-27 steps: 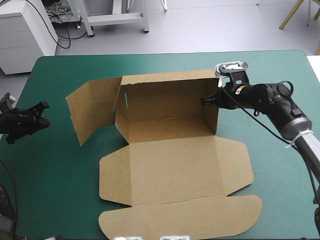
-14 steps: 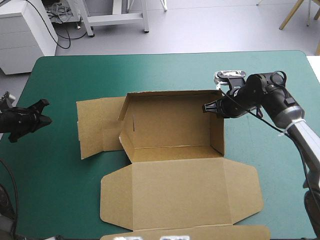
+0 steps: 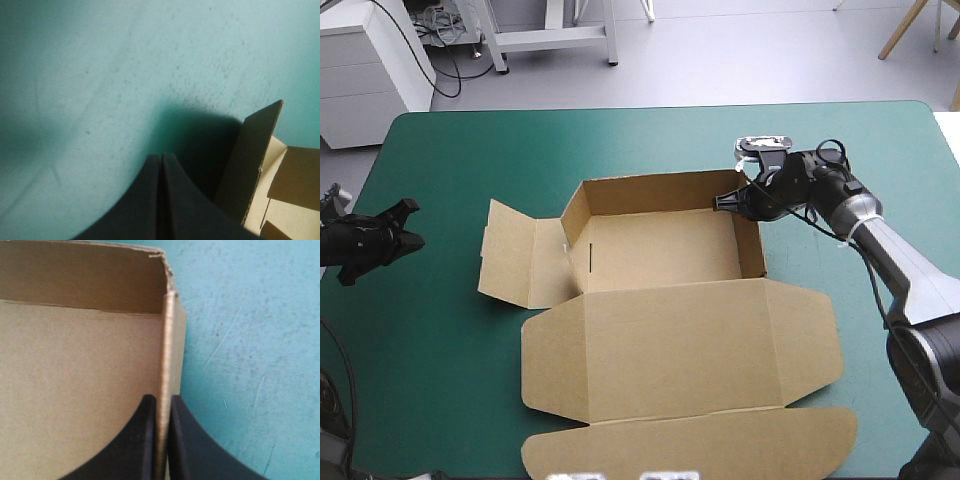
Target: Fold the box
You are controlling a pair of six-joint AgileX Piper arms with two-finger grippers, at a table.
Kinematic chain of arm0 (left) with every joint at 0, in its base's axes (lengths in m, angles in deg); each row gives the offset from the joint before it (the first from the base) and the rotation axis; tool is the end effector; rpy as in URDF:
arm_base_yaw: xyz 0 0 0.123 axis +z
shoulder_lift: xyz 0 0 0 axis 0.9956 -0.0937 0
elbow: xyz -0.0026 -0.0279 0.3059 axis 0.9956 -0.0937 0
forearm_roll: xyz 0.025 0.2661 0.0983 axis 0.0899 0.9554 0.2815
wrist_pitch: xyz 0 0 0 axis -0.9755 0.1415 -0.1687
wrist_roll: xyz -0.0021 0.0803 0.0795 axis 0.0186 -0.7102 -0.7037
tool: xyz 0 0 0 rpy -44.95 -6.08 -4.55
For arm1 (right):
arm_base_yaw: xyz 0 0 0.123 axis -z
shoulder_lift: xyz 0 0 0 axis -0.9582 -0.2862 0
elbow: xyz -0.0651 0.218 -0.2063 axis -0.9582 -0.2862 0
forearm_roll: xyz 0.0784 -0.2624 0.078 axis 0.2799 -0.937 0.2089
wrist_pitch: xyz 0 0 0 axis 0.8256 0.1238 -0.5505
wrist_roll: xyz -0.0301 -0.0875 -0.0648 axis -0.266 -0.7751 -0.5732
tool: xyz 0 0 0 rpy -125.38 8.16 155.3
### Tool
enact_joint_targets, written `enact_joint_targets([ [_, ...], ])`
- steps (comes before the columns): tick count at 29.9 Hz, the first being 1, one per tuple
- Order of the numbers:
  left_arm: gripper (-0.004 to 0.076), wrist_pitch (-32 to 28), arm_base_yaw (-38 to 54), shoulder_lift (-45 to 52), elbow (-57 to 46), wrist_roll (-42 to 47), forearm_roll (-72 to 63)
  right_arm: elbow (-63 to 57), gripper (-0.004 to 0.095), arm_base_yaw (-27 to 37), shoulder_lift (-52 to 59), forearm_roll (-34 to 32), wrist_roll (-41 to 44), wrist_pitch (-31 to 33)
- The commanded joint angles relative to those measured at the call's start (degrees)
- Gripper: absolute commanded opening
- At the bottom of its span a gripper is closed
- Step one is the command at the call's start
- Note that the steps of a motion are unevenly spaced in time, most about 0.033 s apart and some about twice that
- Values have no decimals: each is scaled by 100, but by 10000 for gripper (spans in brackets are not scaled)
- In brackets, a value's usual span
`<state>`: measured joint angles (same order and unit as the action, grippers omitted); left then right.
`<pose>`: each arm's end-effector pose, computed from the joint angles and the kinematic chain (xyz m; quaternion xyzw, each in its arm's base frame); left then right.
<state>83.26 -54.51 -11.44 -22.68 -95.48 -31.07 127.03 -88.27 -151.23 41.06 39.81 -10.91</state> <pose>0.3342 0.1240 0.2739 -0.3124 0.8845 -0.2438 0.2462 0.4227 0.1226 0.2758 -0.0808 0.9591 0.0910 0.2554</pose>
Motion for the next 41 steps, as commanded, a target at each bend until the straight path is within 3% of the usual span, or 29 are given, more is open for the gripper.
enact_joint_targets([
  [1, -10, -31, -8, 246, 132, -9, -279, 353, -5, 39, 155, -187, -101, 289],
  [7, -10, -21, -8, 246, 132, -9, -300, 583, 132, 39, 147, -187, -146, 354],
  [14, -10, -9, -8, 246, 132, -9, -290, 877, 625, 39, 147, -187, -147, 646],
  [16, -10, -9, -8, 246, 132, -9, -278, 1154, 714, 39, 147, -187, -147, 803],
  [23, -10, -4, -8, 246, 132, -9, -185, 2591, 729, 39, 147, -231, -147, 2218],
  [34, -10, -29, -8, 246, 132, -9, -185, 2900, 729, 39, 728, -146, 186, 2207],
  [41, -10, -3, -8, 246, 132, -9, -185, 1994, 729, 18, 1193, -324, 363, 2207],
])
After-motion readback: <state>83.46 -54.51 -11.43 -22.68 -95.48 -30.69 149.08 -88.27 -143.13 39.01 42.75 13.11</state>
